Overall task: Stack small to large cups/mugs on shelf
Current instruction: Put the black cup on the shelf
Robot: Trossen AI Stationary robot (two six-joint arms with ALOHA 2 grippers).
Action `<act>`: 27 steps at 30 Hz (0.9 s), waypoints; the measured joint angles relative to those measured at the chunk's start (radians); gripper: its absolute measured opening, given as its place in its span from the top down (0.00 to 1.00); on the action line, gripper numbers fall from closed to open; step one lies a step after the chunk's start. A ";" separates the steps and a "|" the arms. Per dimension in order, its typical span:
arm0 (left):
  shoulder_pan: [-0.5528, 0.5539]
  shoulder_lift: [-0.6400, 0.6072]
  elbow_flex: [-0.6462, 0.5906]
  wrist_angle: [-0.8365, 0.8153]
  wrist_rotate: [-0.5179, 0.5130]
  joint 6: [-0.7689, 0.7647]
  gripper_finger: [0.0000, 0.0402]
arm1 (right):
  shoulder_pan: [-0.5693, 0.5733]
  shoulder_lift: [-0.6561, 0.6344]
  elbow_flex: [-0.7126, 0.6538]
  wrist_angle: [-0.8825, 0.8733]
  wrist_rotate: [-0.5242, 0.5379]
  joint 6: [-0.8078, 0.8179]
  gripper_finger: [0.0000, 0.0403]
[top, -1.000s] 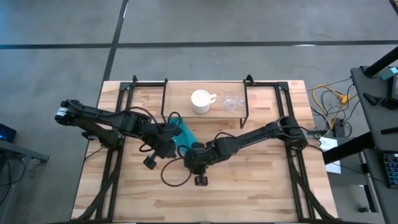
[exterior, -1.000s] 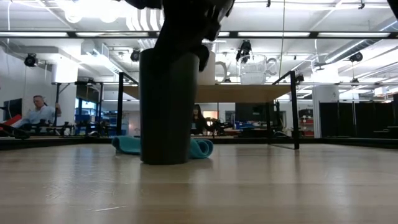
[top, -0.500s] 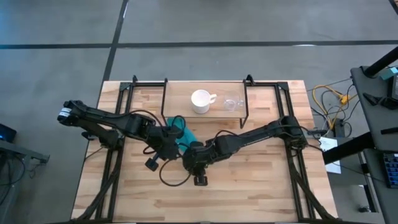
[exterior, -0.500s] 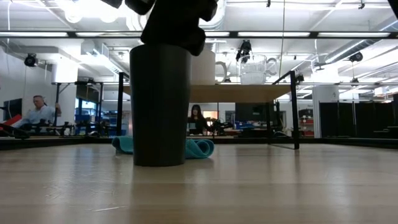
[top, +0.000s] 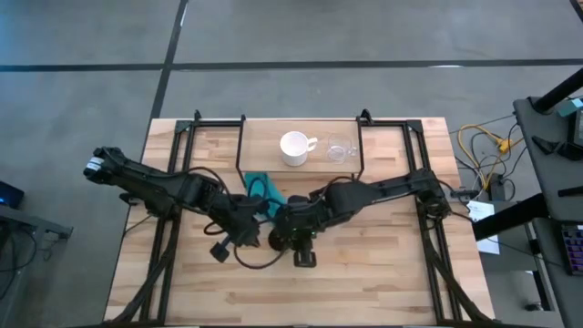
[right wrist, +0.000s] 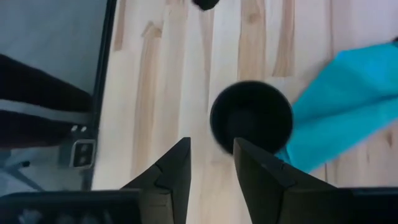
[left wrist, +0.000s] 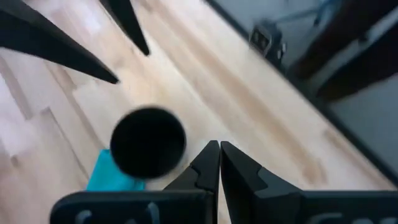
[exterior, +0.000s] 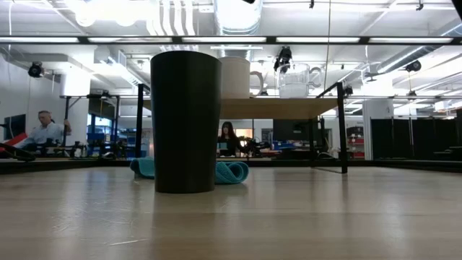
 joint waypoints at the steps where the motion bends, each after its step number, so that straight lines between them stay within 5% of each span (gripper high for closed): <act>1: -0.002 0.000 -0.003 0.025 0.002 -0.021 1.00 | 0.000 0.000 0.029 -0.032 0.000 0.006 0.71; 6: -0.003 0.018 -0.006 0.103 -0.003 -0.063 1.00 | -0.001 -0.002 0.161 -0.144 0.036 0.059 0.72; 17: -0.007 0.164 -0.007 0.172 -0.011 -0.144 1.00 | 0.035 -0.105 0.148 -0.145 0.074 0.098 0.76; 27: -0.006 0.221 -0.004 0.195 -0.059 -0.260 1.00 | 0.091 -0.131 0.142 -0.258 0.219 0.103 0.78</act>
